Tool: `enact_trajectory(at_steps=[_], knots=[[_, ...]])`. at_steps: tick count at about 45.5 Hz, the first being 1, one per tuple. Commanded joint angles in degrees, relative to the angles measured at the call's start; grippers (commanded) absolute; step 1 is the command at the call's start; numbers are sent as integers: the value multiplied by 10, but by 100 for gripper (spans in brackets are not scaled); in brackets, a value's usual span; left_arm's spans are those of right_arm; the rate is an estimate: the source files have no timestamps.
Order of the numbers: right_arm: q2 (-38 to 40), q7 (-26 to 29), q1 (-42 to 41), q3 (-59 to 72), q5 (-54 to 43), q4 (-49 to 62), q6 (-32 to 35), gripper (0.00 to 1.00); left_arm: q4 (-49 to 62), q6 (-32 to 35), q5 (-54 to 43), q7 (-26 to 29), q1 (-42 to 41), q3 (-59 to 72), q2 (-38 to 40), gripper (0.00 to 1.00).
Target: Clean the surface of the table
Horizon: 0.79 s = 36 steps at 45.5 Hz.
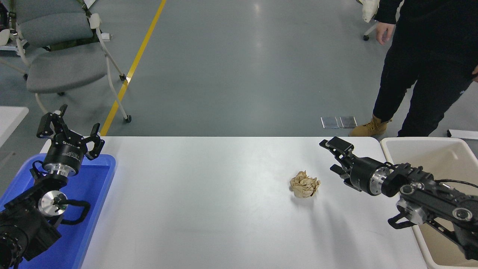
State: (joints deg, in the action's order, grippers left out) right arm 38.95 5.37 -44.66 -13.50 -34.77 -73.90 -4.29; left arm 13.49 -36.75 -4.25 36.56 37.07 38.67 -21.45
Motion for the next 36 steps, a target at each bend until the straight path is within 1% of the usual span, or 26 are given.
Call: enact_trajectory(at_steps=[1, 6, 13, 17, 20, 27, 36], knots=[[-4, 98, -78, 57, 123, -41, 10, 96, 0, -1, 0, 0, 0, 0, 0, 100], [-36, 111, -98, 55, 192, -20, 2, 96, 0, 0, 0, 0, 0, 0, 0, 100], [-86, 111, -89, 50, 247, 67, -17, 94, 0, -1, 0, 0, 0, 0, 0, 100], [-126, 111, -75, 49, 255, 125, -31, 94, 0, 0, 0, 0, 0, 0, 0, 100], [-143, 111, -66, 51, 254, 145, -31, 94, 0, -1, 0, 0, 0, 0, 0, 100], [-148, 112, -42, 58, 253, 149, -32, 93, 0, 0, -1, 0, 0, 0, 0, 100], [-150, 149, -37, 57, 261, 151, -33, 91, 0, 0, 0, 0, 0, 0, 0, 100]])
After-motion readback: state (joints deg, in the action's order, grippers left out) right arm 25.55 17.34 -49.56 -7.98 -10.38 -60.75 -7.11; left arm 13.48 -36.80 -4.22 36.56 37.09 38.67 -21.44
